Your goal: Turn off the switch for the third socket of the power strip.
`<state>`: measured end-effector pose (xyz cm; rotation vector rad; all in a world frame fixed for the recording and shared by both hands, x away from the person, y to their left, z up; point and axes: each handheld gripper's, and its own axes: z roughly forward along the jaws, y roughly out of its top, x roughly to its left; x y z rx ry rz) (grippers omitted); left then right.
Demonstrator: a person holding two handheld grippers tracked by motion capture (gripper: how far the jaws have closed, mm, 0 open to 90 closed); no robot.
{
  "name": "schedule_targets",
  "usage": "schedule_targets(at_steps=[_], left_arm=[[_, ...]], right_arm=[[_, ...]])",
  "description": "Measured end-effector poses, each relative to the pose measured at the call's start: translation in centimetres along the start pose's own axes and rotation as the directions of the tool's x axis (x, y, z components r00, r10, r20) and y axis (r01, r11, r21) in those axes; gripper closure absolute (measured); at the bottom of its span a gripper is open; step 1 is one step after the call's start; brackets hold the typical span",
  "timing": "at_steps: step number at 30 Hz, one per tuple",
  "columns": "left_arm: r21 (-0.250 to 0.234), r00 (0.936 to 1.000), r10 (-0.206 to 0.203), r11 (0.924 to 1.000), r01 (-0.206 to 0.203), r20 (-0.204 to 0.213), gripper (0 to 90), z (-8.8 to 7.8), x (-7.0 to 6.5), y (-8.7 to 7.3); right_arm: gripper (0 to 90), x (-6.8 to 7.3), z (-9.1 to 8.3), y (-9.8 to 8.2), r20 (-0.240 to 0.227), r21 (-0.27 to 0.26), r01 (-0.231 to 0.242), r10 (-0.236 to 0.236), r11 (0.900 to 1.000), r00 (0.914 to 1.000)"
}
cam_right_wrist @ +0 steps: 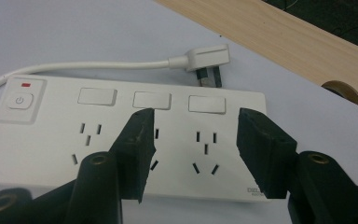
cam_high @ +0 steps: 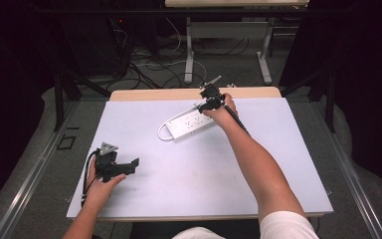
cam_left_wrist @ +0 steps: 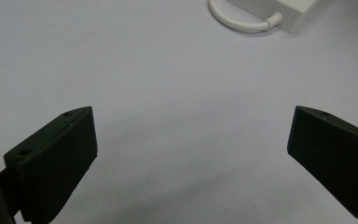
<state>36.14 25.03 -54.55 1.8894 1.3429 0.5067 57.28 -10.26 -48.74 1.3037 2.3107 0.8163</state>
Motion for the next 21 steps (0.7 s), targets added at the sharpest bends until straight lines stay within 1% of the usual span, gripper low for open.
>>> schedule_targets(at_steps=[2, 3, 4, 5, 6, 7, 8, 9, 10, 11, 13, 14, 15, 16, 17, 18, 19, 21], left_arm=[[0.0, 1.0, -0.001, 1.0, 0.001, 0.001, 1.5, 0.0, 0.0, 0.0], [0.003, 1.0, 0.001, 1.0, -0.001, 0.001, 1.5, 0.0, 0.0, 0.0], [0.003, 1.0, 0.001, 1.0, -0.001, 0.001, 1.5, 0.0, 0.0, 0.0], [0.004, 1.0, 0.007, 1.0, -0.007, -0.002, 1.5, 0.0, 0.1, 0.0], [0.002, 1.0, 0.002, 1.0, -0.002, 0.0, 1.5, 0.0, 0.1, 0.0], [0.002, 1.0, 0.003, 1.0, -0.003, -0.001, 1.6, 0.0, 0.1, 0.0], [0.002, 1.0, 0.004, 1.0, -0.004, -0.001, 1.7, 0.0, 0.1, 0.0], [0.002, 1.0, 0.005, 1.0, -0.005, -0.001, 1.7, 0.0, 0.1, 0.0], [0.002, 1.0, 0.005, 1.0, -0.005, -0.001, 1.7, 0.0, 0.1, 0.0], [0.004, 1.0, 0.003, 1.0, -0.003, -0.001, 1.7, 0.0, 0.1, 0.0], [-0.001, 1.0, 0.006, 1.0, -0.006, -0.003, 1.7, 0.1, 0.1, -0.1], [0.001, 1.0, 0.007, 1.0, -0.007, -0.003, 1.7, 0.0, 0.1, -0.1], [0.001, 1.0, 0.007, 1.0, -0.007, -0.003, 1.7, 0.1, 0.1, -0.1], [0.002, 1.0, 0.007, 1.0, -0.007, -0.002, 1.8, 0.1, 0.1, -0.1], [0.003, 1.0, 0.008, 1.0, -0.008, -0.002, 1.9, 0.0, 0.1, -0.1], [0.01, 1.0, 0.01, 0.9999, -0.01, 0.001, 1.9, 0.0, 0.2, 0.0], [0.009, 1.0, 0.009, 0.9999, -0.009, 0.0, 1.9, 0.0, 0.2, -0.1], [0.009, 1.0, 0.001, 1.0, -0.001, 0.0, 1.9, 0.0, 0.2, -0.1]], right_arm=[[48.9, 0.0, 0.3, 0.0, 0.011, -0.001, 0.013, -0.013, 1.0, 0.9999], [49.5, 0.0, 0.5, 0.0, 0.003, 0.001, 0.011, -0.011, 1.0, 0.9999], [50.0, 0.0, 0.5, 0.0, 0.005, 0.005, 0.014, -0.014, 1.0, 0.9999], [50.4, 0.0, 0.7, 0.0, 0.013, -0.001, 0.013, -0.013, 1.0, 0.9998], [50.8, 0.1, 0.8, -0.1, 0.009, -0.01, -0.003, 0.003, 1.0, 1.0], [51.1, 0.0, 1.0, -0.1, 0.002, -0.017, 0.001, -0.001, 1.0, 1.0], [51.3, 0.0, 1.1, 0.0, 0.01, -0.006, -0.002, 0.002, 1.0, 0.9999], [51.5, 0.0, 1.2, -0.1, 0.012, -0.006, -0.012, 0.012, 1.0, 0.9999], [52.0, 0.0, 1.4, -0.1, 0.007, -0.021, -0.012, 0.012, 1.0, 0.9999], [52.7, -0.1, 1.6, -0.1, 0.013, -0.026, -0.002, 0.002, 1.0, 0.9999], [54.1, -0.2, 1.7, -0.1, 0.0, -0.008, -0.013, 0.013, 1.0, 0.9999], [54.4, -0.2, 2.0, -0.1, 0.002, -0.023, -0.019, 0.019, 1.0, 0.9998], [55.3, -0.3, 2.1, -0.1, -0.007, -0.027, -0.02, 0.02, 0.999, 0.9998], [55.7, -0.3, 2.1, 0.0, 0.0, -0.024, -0.033, 0.033, 0.999, 0.9994], [56.2, -0.4, 2.2, 0.0, -0.005, -0.035, -0.032, 0.032, 0.999, 0.9995], [56.2, -0.5, 2.3, 0.0, -0.014, -0.041, -0.042, 0.041, 0.998, 0.999], [56.5, -0.6, 2.4, 0.0, -0.008, -0.047, -0.055, 0.055, 0.997, 0.9984], [57.0, -0.8, 2.6, -0.1, -0.02, -0.074, -0.064, 0.063, 0.995, 0.9978]])
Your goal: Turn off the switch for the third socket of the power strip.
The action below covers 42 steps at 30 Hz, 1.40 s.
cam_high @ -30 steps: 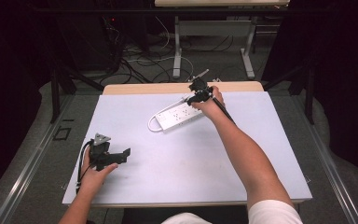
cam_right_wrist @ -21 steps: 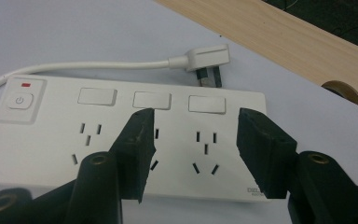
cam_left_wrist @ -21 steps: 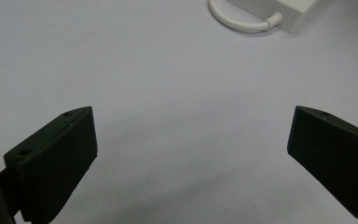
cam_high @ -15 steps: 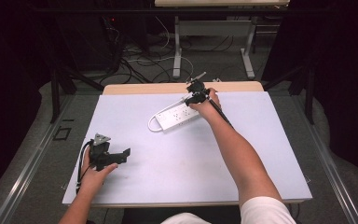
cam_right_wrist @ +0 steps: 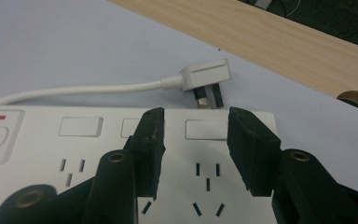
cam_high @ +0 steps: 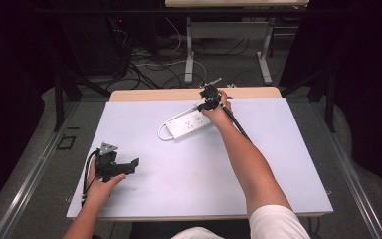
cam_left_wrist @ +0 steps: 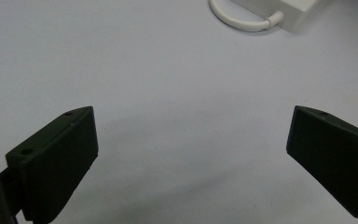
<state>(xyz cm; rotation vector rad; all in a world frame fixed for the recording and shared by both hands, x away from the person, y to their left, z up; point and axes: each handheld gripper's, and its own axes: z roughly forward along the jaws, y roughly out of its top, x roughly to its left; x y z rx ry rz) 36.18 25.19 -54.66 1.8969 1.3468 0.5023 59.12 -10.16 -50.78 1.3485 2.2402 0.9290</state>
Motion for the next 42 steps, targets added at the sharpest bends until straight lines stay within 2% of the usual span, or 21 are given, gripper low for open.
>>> schedule_targets(at_steps=[8, 10, 12, 17, 18, 26, 29, 31, 36, 37, 38, 39, 41, 42], left_arm=[[0.006, 1.0, -0.007, 1.0, 0.006, 0.005, 2.0, -0.2, 0.2, 0.0], [0.004, 1.0, -0.003, 1.0, 0.003, 0.003, 2.0, -0.1, 0.2, -0.1], [0.002, 1.0, -0.004, 1.0, 0.004, 0.003, 2.0, -0.2, 0.2, -0.1], [0.003, 1.0, -0.008, 1.0, 0.008, 0.002, 2.0, -0.1, 0.2, -0.1], [0.003, 1.0, -0.008, 1.0, 0.008, 0.002, 2.1, -0.1, 0.3, -0.1], [0.013, 1.0, -0.001, 0.9999, 0.001, 0.005, 2.3, -0.2, 0.3, -0.1], [0.009, 1.0, -0.005, 1.0, 0.005, 0.003, 2.4, -0.2, 0.3, -0.1], [0.008, 1.0, -0.004, 1.0, 0.004, 0.004, 2.4, -0.2, 0.3, -0.1], [0.009, 1.0, -0.008, 0.9999, 0.008, 0.002, 2.4, -0.2, 0.3, -0.1], [0.004, 0.9999, -0.01, 0.9999, 0.01, 0.001, 2.4, -0.1, 0.3, -0.2], [0.005, 0.9999, -0.01, 0.9999, 0.01, 0.0, 2.5, -0.1, 0.3, -0.2], [0.005, 0.9999, -0.01, 0.9999, 0.01, -0.001, 2.6, -0.1, 0.3, -0.2], [0.005, 1.0, -0.009, 0.9999, 0.009, 0.001, 2.6, -0.2, 0.3, -0.2], [0.003, 1.0, -0.01, 0.9999, 0.01, 0.0, 2.6, -0.2, 0.3, -0.2]], right_arm=[[61.1, -0.7, 0.6, 0.0, 0.013, -0.015, -0.018, 0.019, 1.0, 0.9997], [63.4, -1.1, 0.8, 0.0, 0.016, -0.016, -0.016, 0.016, 1.0, 0.9997], [65.7, -1.3, 0.9, -0.1, 0.019, -0.018, -0.035, 0.035, 0.999, 0.9992], [72.8, -1.9, 1.2, -0.2, 0.024, -0.024, -0.03, 0.031, 0.999, 0.9993], [74.1, -1.9, 1.3, -0.2, 0.012, -0.027, -0.041, 0.042, 0.999, 0.9991], [86.3, -2.1, 1.7, -0.4, 0.006, -0.02, -0.022, 0.022, 1.0, 0.9997], [87.5, -2.1, 1.9, -0.5, -0.016, -0.016, -0.035, 0.035, 0.999, 0.9993], [88.0, -2.0, 2.1, -0.5, -0.01, -0.018, -0.054, 0.054, 0.998, 0.9985], [89.5, -2.1, 2.3, -0.7, -0.005, -0.016, -0.049, 0.049, 0.999, 0.9988], [90.0, -2.0, 2.3, -0.7, -0.01, -0.018, -0.067, 0.067, 0.998, 0.9977], [90.0, -2.1, 2.4, -0.7, -0.019, -0.027, -0.066, 0.066, 0.997, 0.9977], [90.0, -2.2, 2.4, -0.8, 0.002, -0.023, -0.056, 0.056, 0.998, 0.9984], [90.0, -2.1, 2.4, -0.7, -0.02, -0.03, -0.079, 0.078, 0.996, 0.9967], [90.0, -2.1, 2.4, -0.8, 0.001, -0.019, -0.061, 0.061, 0.998, 0.9981]])
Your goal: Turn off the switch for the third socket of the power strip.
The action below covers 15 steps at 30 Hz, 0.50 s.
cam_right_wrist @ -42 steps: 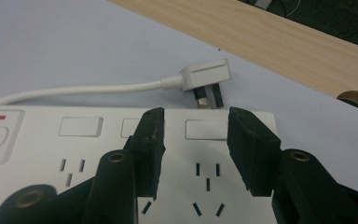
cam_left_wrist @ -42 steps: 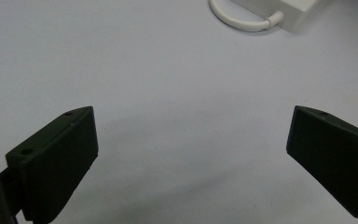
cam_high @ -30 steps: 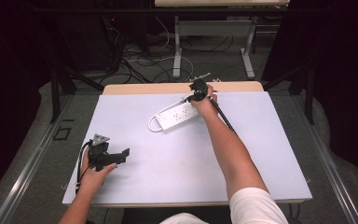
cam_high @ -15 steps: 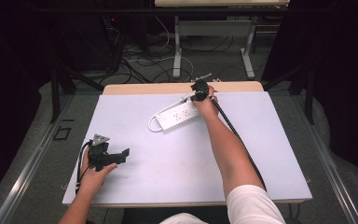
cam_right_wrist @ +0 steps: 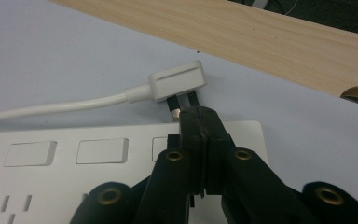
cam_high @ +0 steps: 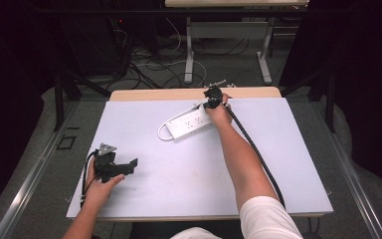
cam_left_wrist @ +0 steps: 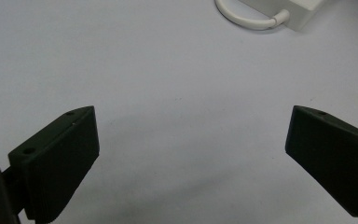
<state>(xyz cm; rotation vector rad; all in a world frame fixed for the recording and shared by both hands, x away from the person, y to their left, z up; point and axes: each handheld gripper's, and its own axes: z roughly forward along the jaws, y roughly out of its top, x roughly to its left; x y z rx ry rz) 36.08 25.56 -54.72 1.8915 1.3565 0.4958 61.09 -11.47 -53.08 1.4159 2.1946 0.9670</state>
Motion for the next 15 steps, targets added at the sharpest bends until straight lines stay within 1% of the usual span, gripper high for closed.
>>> schedule_targets(at_steps=[1, 3, 4, 5, 6, 7, 8, 10, 12, 14, 15], left_arm=[[0.002, 1.0, 0.0, 1.0, 0.0, -0.002, 2.6, -0.03, -0.01, -0.01], [0.004, 1.0, 0.0, 1.0, 0.0, 0.0, 2.6, -0.03, -0.02, 0.0], [0.003, 1.0, 0.0, 1.0, 0.0, 0.0, 2.6, -0.03, -0.02, -0.01], [0.007, 1.0, 0.001, 1.0, -0.001, 0.001, 2.6, -0.05, -0.02, -0.01], [0.008, 1.0, 0.001, 1.0, -0.001, 0.001, 2.6, -0.05, -0.03, -0.01], [0.008, 1.0, 0.002, 1.0, -0.002, 0.001, 2.6, -0.06, -0.04, -0.02], [0.013, 1.0, 0.009, 0.9999, -0.009, 0.001, 2.6, -0.1, 0.01, -0.01], [0.019, 0.9999, 0.012, 0.9998, -0.012, 0.001, 2.6, -0.14, 0.07, -0.03], [0.013, 0.9999, 0.01, 0.9999, -0.01, -0.004, 2.6, -0.09, 0.06, -0.07], [0.008, 1.0, -0.002, 1.0, 0.002, -0.006, 2.6, -0.07, -0.01, -0.08], [0.008, 1.0, -0.002, 1.0, 0.002, -0.006, 2.6, -0.07, -0.01, -0.09]], right_arm=[[90.0, 0.16, 0.05, 0.0, -0.012, -0.009, -0.016, 0.016, 1.0, 0.9998], [90.0, 0.23, 0.06, 0.03, -0.012, 0.005, 0.005, -0.005, 1.0, 0.9999], [90.0, 0.41, 0.08, 0.05, -0.003, 0.002, -0.003, 0.003, 1.0, 1.0], [90.0, 0.35, 0.1, 0.02, 0.002, -0.003, 0.015, -0.015, 1.0, 0.9999], [90.0, 0.39, 0.06, 0.03, 0.007, 0.005, 0.013, -0.013, 1.0, 0.9999], [90.0, 0.43, 0.13, 0.01, 0.0, -0.007, 0.002, -0.002, 1.0, 1.0], [90.0, 0.44, 0.13, 0.01, 0.0, -0.007, 0.0, 0.0, 1.0, 1.0], [90.0, 0.37, 0.08, 0.01, 0.005, 0.004, -0.003, 0.003, 1.0, 1.0], [90.0, 0.33, 0.08, -0.01, 0.004, 0.005, -0.003, 0.003, 1.0, 1.0], [90.0, 0.33, 0.07, -0.03, 0.006, 0.006, -0.003, 0.003, 1.0, 1.0], [90.0, 0.38, 0.08, -0.04, 0.007, 0.006, -0.01, 0.009, 1.0, 0.9999]])
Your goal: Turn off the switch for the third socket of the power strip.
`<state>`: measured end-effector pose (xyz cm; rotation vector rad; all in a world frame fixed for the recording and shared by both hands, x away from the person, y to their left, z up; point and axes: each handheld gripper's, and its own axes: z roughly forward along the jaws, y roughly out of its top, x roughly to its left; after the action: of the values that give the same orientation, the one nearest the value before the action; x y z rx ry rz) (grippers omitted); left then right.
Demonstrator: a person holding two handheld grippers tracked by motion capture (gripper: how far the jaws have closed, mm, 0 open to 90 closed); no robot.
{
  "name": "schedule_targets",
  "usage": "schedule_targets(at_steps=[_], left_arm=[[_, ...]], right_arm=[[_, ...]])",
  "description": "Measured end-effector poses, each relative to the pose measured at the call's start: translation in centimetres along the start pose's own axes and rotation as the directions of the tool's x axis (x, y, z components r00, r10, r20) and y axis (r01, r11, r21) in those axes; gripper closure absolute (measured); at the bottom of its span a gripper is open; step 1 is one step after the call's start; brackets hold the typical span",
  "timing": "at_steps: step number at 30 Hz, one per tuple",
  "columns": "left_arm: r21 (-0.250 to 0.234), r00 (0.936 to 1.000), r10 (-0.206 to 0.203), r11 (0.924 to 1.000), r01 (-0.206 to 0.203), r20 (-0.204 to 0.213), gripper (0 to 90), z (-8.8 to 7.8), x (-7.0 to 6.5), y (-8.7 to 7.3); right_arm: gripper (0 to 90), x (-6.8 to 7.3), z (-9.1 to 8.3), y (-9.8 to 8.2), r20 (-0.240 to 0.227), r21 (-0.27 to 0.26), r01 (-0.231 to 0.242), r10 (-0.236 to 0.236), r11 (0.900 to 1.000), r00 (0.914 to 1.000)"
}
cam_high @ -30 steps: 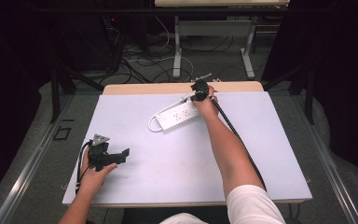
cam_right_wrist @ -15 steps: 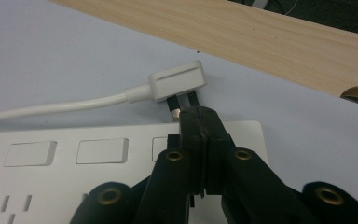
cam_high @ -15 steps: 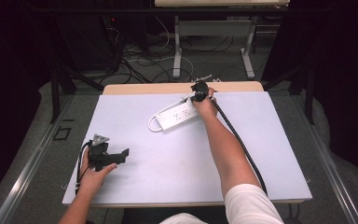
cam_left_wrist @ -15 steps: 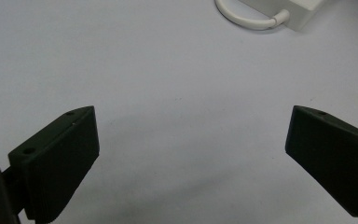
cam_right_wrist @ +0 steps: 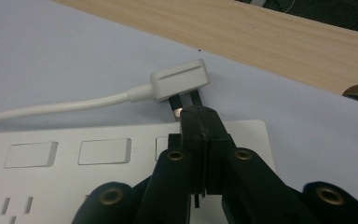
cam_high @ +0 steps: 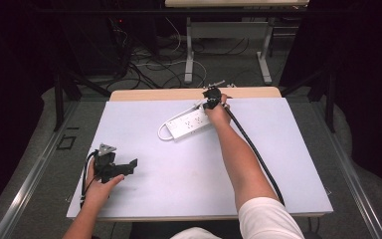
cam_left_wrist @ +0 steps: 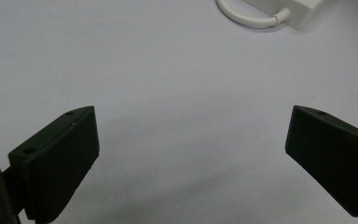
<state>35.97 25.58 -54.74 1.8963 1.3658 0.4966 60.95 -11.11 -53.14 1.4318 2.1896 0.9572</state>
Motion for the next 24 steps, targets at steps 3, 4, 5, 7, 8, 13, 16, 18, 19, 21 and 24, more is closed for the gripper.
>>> schedule_targets(at_steps=[3, 4, 5, 7, 8, 13, 16, 18, 19, 21, 24], left_arm=[[0.0, 1.0, -0.001, 1.0, 0.001, 0.0, 2.6, 0.0, 0.0, 0.0], [0.002, 1.0, 0.006, 1.0, -0.006, 0.0, 2.6, 0.0, 0.0, 0.0], [0.002, 1.0, 0.005, 1.0, -0.005, 0.001, 2.6, -0.1, 0.0, 0.0], [-0.004, 1.0, -0.001, 1.0, 0.001, -0.001, 2.6, 0.0, 0.0, -0.1], [-0.006, 1.0, -0.002, 1.0, 0.002, -0.001, 2.6, 0.0, 0.0, -0.1], [0.016, 0.9999, 0.013, 0.9998, -0.013, 0.008, 2.6, 0.0, 0.1, 0.0], [0.012, 0.9999, 0.009, 0.9999, -0.009, 0.008, 2.8, 0.1, 0.0, 0.1], [0.0, 1.0, 0.002, 1.0, -0.002, 0.005, 2.9, 0.2, -0.1, 0.0], [0.007, 1.0, 0.003, 1.0, -0.003, 0.008, 2.9, 0.1, 0.0, 0.1], [0.0, 1.0, 0.003, 1.0, -0.003, 0.003, 2.9, 0.2, -0.1, 0.0], [-0.007, 1.0, 0.005, 1.0, -0.005, 0.001, 3.0, 0.3, -0.1, 0.0]], right_arm=[[90.0, 0.1, 0.0, -0.1, 0.058, 0.011, 0.004, -0.005, 1.0, 0.9983], [90.0, -0.1, 0.0, -0.1, 0.051, 0.009, 0.006, -0.006, 1.0, 0.9987], [90.0, 0.0, 0.0, -0.1, 0.037, 0.0, -0.025, 0.025, 1.0, 0.999], [90.0, -0.3, 0.0, -0.2, 0.031, -0.002, -0.003, 0.003, 1.0, 0.9995], [90.0, -0.4, 0.0, -0.2, 0.017, -0.015, -0.01, 0.01, 1.0, 0.9998], [90.0, -0.6, -0.1, -0.3, 0.011, -0.012, -0.003, 0.003, 1.0, 0.9999], [88.1, -0.7, -0.1, -0.4, 0.027, -0.013, -0.009, 0.009, 1.0, 0.9996], [86.8, -0.8, -0.3, -0.4, 0.034, -0.012, -0.016, 0.017, 1.0, 0.9993], [86.5, -0.8, -0.3, -0.4, 0.038, -0.009, -0.017, 0.017, 1.0, 0.9991], [85.7, -1.0, -0.4, -0.4, 0.058, 0.003, 0.008, -0.009, 1.0, 0.9983], [83.9, -1.0, -0.5, -0.4, 0.056, 0.001, -0.002, 0.002, 1.0, 0.9984]])
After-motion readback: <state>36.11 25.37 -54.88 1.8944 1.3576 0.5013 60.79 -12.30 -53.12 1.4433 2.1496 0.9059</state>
